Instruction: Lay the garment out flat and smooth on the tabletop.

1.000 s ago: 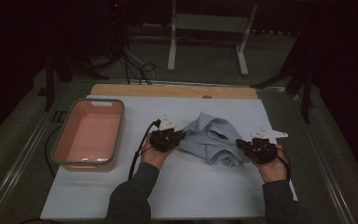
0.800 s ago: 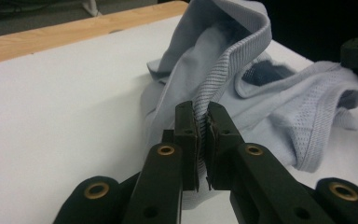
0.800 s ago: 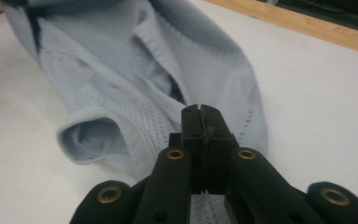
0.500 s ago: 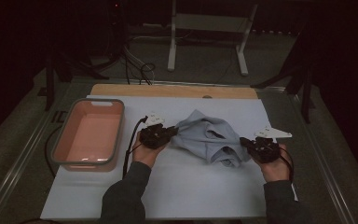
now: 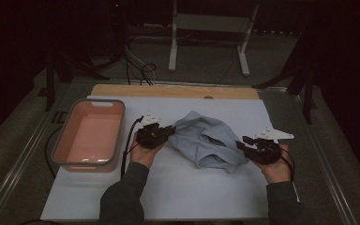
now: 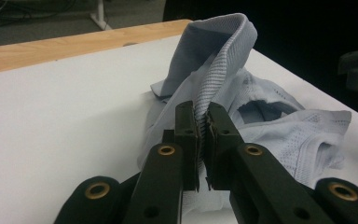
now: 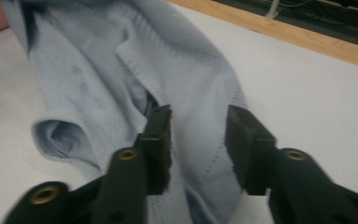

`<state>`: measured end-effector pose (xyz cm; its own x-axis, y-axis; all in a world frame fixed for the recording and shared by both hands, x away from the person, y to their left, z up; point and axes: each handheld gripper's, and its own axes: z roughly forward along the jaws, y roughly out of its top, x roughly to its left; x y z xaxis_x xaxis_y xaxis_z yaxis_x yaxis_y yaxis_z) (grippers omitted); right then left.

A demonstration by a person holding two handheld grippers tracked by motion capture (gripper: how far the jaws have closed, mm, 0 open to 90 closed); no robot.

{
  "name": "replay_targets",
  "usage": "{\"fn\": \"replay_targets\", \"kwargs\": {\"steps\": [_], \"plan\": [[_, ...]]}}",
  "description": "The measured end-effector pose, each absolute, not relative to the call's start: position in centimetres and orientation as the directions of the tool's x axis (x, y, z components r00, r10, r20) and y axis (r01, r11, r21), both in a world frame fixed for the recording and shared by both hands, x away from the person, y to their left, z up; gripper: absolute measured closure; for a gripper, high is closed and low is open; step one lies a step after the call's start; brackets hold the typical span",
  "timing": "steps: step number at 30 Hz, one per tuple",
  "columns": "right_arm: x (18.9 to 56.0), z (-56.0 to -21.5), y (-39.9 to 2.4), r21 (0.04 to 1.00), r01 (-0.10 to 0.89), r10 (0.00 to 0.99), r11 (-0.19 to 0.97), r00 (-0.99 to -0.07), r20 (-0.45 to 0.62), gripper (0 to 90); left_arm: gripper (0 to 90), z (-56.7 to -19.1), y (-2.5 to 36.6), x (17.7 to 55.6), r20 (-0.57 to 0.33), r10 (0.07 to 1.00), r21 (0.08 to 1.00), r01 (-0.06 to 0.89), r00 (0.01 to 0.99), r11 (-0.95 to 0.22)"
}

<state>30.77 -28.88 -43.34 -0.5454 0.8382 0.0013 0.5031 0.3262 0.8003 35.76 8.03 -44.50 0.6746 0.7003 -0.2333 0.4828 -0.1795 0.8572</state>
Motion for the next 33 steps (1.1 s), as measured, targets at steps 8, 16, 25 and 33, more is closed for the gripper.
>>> {"fn": "replay_targets", "kwargs": {"steps": [8, 16, 25, 33], "plan": [[30.7, -44.0, -27.4, 0.795, 0.488, 0.807, 0.359, -0.59, -0.002, 43.3, 86.0, -44.0, 7.8, 35.7, -0.232, 0.694, 0.861, 0.476, 0.681, -0.179], [30.4, -44.5, -26.2, 0.785, 0.484, 0.79, 0.387, -0.613, -0.012, 30.9, 86.0, -43.2, 7.4, 35.2, -0.228, 0.68, 0.874, 0.453, 0.697, -0.172], [30.2, -45.1, -25.3, 0.764, 0.466, 0.75, 0.446, -0.66, -0.035, 29.3, 86.0, -42.3, 7.3, 35.1, -0.231, 0.67, 0.884, 0.44, 0.706, -0.158], [30.3, -45.7, -24.8, 0.747, 0.471, 0.74, 0.469, -0.671, -0.042, 30.4, 86.1, -41.9, 7.4, 35.1, -0.247, 0.664, 0.887, 0.441, 0.706, -0.14]]}}
